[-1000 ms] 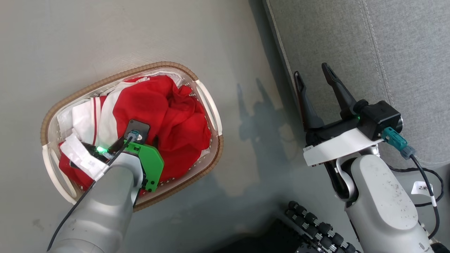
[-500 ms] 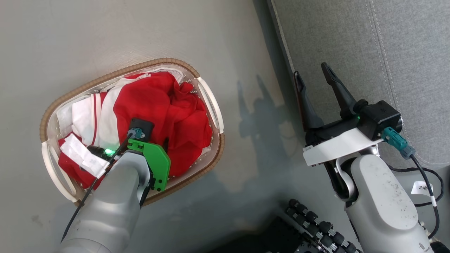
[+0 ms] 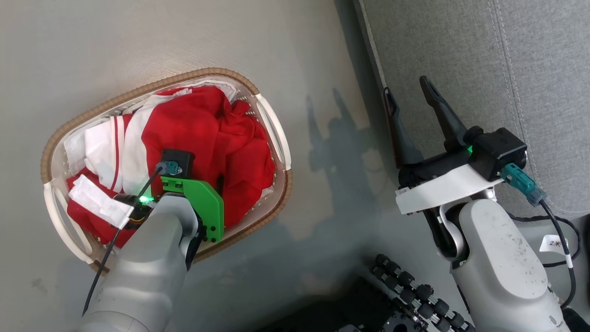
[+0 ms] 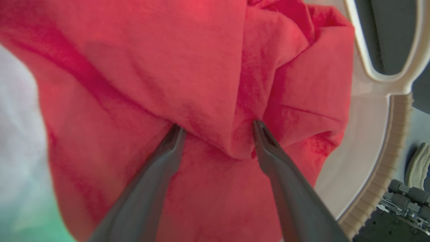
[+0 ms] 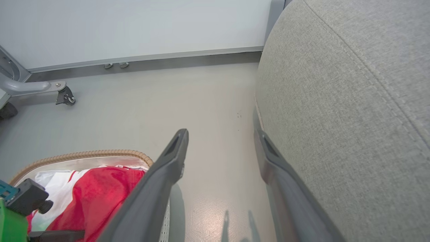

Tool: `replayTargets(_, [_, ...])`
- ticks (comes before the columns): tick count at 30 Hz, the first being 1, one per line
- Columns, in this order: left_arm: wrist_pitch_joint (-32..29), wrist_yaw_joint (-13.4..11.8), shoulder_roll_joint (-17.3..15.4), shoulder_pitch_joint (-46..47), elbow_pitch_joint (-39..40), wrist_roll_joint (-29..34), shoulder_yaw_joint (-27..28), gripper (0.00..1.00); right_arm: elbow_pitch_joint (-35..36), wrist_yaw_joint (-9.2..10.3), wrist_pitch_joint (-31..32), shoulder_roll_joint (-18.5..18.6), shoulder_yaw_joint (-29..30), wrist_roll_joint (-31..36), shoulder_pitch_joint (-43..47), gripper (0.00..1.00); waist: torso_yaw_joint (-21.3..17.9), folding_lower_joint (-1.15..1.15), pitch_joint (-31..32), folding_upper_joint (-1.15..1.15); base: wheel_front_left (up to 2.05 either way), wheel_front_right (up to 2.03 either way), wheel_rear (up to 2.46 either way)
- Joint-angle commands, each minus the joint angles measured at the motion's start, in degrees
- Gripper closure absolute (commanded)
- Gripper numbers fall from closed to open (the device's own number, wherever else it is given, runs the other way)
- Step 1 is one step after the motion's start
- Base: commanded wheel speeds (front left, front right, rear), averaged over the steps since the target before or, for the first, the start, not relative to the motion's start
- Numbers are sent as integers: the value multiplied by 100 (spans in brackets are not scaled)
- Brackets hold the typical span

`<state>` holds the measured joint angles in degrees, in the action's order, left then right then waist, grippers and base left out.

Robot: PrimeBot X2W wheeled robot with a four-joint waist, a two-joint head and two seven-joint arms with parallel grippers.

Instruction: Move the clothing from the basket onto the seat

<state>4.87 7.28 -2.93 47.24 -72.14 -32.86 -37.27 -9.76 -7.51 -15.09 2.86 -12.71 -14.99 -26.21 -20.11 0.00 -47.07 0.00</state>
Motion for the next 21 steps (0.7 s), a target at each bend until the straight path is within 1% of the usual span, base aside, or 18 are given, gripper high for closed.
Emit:
replayTargets(1, [41,26,-12,93,58,-99,-2,0,20,4,-12,14,-6,-28,-16,0,-23,0,-38,0,0,0,0])
replayTargets(8, [115,28,-21,114,292,-409,-141,0,73,4,-12,13,-23,-66,-69,0,-48,0,-155,0,0,0,0])
replayTargets(10, [174,26,-97,155,275,-460,-223,0,102,4,-12,13,-54,-74,-117,0,-57,0,-204,0,0,0,0])
replayTargets(15, [278,27,-153,216,205,-544,-293,0,140,4,-12,14,-78,-107,-136,0,-68,0,-259,0,0,0,0])
replayTargets(21, [428,27,-149,305,137,-633,-401,0,147,4,-12,14,-57,-92,-146,0,-70,0,-320,0,0,0,0])
